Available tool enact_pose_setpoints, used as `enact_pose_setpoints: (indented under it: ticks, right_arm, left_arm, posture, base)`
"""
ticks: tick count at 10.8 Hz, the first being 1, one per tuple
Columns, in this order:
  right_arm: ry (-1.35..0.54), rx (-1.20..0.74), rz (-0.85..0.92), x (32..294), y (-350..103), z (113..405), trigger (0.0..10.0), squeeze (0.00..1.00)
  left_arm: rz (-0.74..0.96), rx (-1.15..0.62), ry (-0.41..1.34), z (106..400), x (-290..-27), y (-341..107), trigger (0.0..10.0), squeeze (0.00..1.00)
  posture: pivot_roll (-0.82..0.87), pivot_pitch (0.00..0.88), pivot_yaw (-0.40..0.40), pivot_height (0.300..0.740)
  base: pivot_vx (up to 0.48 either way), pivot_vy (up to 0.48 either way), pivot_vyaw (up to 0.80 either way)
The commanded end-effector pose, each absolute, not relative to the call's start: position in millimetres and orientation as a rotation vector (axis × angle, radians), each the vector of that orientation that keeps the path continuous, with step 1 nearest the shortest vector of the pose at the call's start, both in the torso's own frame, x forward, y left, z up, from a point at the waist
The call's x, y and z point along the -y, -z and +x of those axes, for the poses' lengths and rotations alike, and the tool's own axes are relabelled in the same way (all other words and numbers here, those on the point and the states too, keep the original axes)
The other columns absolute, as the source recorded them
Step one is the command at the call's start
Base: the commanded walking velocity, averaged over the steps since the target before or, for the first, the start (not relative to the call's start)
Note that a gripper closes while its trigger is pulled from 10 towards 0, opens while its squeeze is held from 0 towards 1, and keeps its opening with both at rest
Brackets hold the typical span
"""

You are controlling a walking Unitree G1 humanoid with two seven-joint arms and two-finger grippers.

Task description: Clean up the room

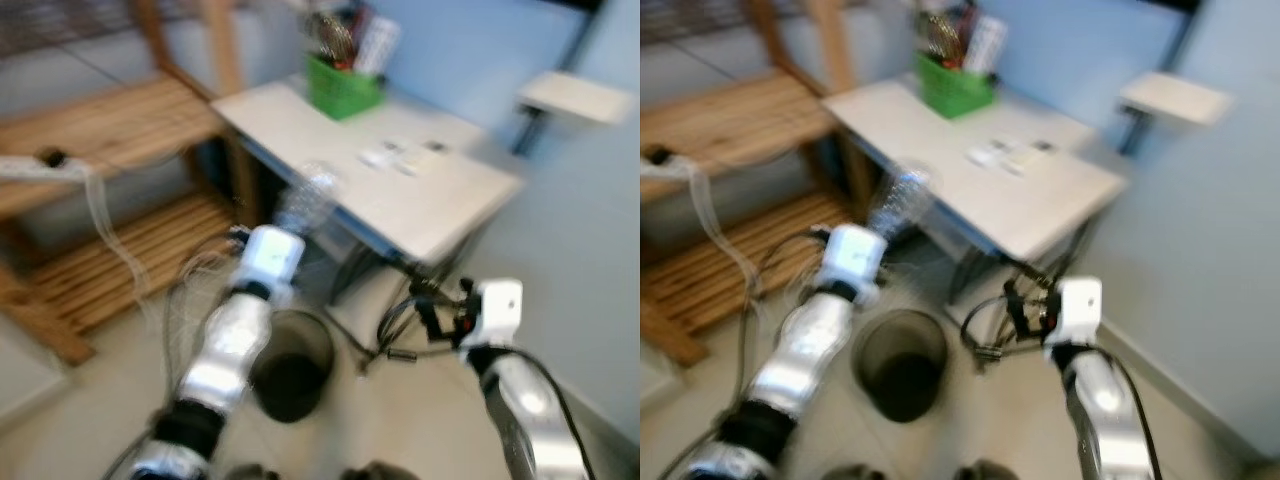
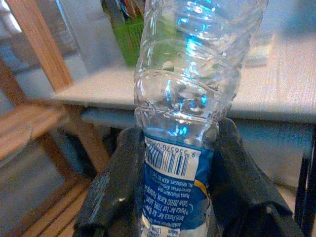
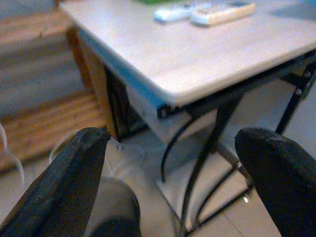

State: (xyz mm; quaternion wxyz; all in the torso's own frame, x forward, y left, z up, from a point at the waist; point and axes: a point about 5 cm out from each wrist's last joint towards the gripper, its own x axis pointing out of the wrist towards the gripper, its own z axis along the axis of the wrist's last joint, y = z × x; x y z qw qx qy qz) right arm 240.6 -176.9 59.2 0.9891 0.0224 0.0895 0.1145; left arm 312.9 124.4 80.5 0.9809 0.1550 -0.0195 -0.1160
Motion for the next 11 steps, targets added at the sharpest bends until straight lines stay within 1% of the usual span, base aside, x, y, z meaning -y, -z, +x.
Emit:
enact_pose_setpoints:
  ticks: [1, 4, 5, 6, 7, 9, 11]
  right_arm:
    - [-0.252, -0.185, 0.008, 181.7, -63.0, 238.0, 10.0, 0.0]
    - [-0.279, -0.214, -0.046, 194.5, -69.6, 230.9, 10.0, 0.0]
    - [-0.287, -0.248, -0.06, 200.4, -69.7, 218.1, 10.0, 0.0]
    - [-0.293, -0.263, -0.065, 201.2, -68.8, 212.7, 10.0, 0.0]
    - [-0.305, -0.284, -0.062, 201.8, -70.4, 200.8, 10.0, 0.0]
    - [-0.304, -0.305, -0.062, 204.3, -69.8, 195.8, 10.0, 0.0]
    - [-0.298, -0.312, -0.058, 203.7, -71.2, 196.3, 10.0, 0.0]
  left_arm:
    - [0.349, -0.018, 0.217, 311.3, -135.9, -64.1, 10.0, 0.0]
    - [0.419, -0.195, 0.174, 299.3, -161.1, -25.6, 10.0, 0.0]
    - [0.457, -0.241, 0.156, 293.0, -171.0, -14.8, 10.0, 0.0]
    - [0.471, -0.271, 0.146, 289.8, -176.4, -9.7, 10.0, 0.0]
    - [0.497, -0.32, 0.116, 280.8, -190.6, -0.9, 10.0, 0.0]
    - [0.535, -0.345, 0.099, 272.6, -201.0, 5.1, 10.0, 0.0]
    - [0.529, -0.322, 0.068, 271.9, -204.1, 3.5, 10.0, 0.0]
  posture:
    - [-0.15, 0.128, -0.054, 0.74]
    - [-0.22, 0.208, -0.121, 0.74]
    - [-0.24, 0.241, -0.147, 0.74]
    - [-0.25, 0.244, -0.15, 0.74]
    - [-0.27, 0.265, -0.165, 0.74]
    - [-0.26, 0.271, -0.167, 0.74]
    - [-0.25, 0.264, -0.159, 0.74]
  base:
    - [0.0, 0.0, 0.0]
    - [0.0, 0.0, 0.0]
    - [0.0, 0.0, 0.0]
    - [0.0, 0.0, 0.0]
    - [0.0, 0.0, 0.0]
    - [0.0, 0.0, 0.0]
    - [0.0, 0.0, 0.0]
